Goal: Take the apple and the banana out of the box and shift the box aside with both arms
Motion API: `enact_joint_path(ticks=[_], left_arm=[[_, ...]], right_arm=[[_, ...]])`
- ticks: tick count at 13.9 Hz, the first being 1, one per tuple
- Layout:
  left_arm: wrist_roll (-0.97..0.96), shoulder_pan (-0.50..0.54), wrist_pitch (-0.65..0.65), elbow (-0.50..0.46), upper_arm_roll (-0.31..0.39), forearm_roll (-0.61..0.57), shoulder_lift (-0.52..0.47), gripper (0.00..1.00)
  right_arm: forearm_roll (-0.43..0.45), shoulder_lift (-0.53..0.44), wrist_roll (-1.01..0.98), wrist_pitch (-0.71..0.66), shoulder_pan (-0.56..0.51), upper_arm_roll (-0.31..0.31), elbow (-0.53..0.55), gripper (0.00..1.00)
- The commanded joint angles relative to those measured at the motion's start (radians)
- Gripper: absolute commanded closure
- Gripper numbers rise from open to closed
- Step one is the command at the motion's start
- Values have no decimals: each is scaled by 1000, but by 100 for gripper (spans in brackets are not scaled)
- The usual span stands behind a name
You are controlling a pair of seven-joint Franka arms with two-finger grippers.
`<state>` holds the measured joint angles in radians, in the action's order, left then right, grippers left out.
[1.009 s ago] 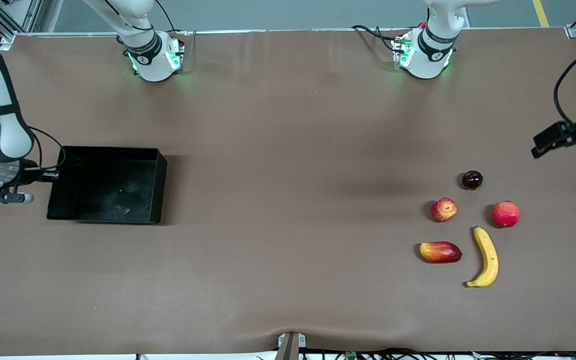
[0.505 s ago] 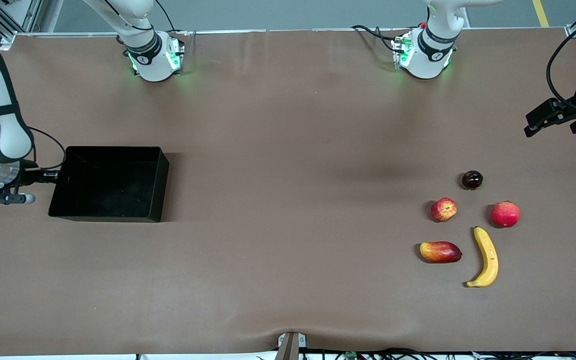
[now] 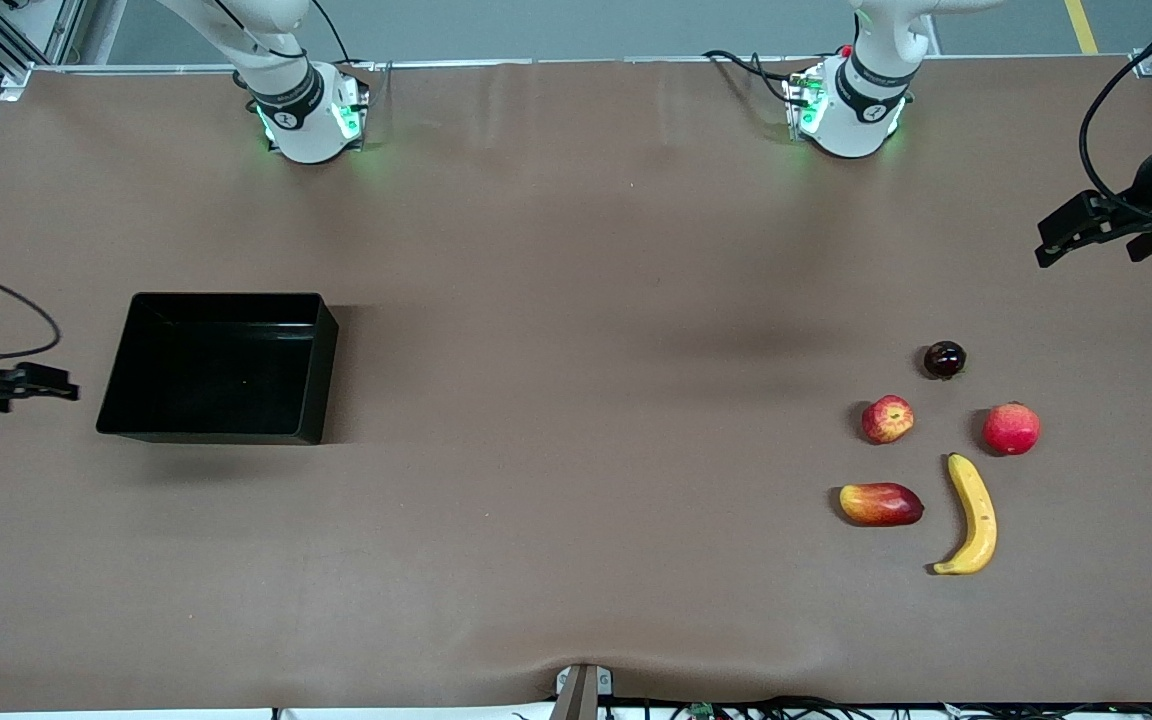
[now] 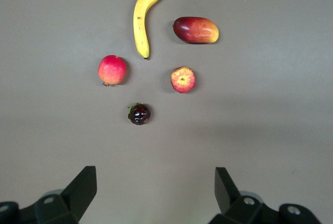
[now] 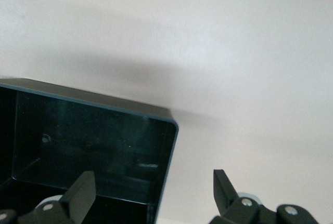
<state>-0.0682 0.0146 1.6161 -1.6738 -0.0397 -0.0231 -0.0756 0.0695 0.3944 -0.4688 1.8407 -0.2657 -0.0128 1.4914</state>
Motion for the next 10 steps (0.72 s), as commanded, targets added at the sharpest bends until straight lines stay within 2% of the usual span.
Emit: enact_joint_path(ticks=[1, 3, 5, 6, 7, 10], left_arm=[[19, 8, -21, -7, -3, 14, -15, 0], [18, 4, -28, 0, -3, 14, -13, 0], [18, 2, -28, 5, -5, 12, -12, 0], [15, 1, -30, 12, -5, 12, -12, 0], [13, 1, -41, 23, -5, 12, -12, 0], [14, 2, -58, 29, -20, 2, -9, 0]], right_arm=[[46, 11, -5, -118, 74, -12, -152, 0], [33, 1, -1, -173, 95, -58, -195, 0], [10, -20, 2, -247, 103, -64, -215, 0], [-84, -60, 9, -259, 92, -53, -200, 0], [-124, -80, 27, -273, 89, -49, -174, 0], [-139, -205, 82, -290, 83, -49, -42, 0]])
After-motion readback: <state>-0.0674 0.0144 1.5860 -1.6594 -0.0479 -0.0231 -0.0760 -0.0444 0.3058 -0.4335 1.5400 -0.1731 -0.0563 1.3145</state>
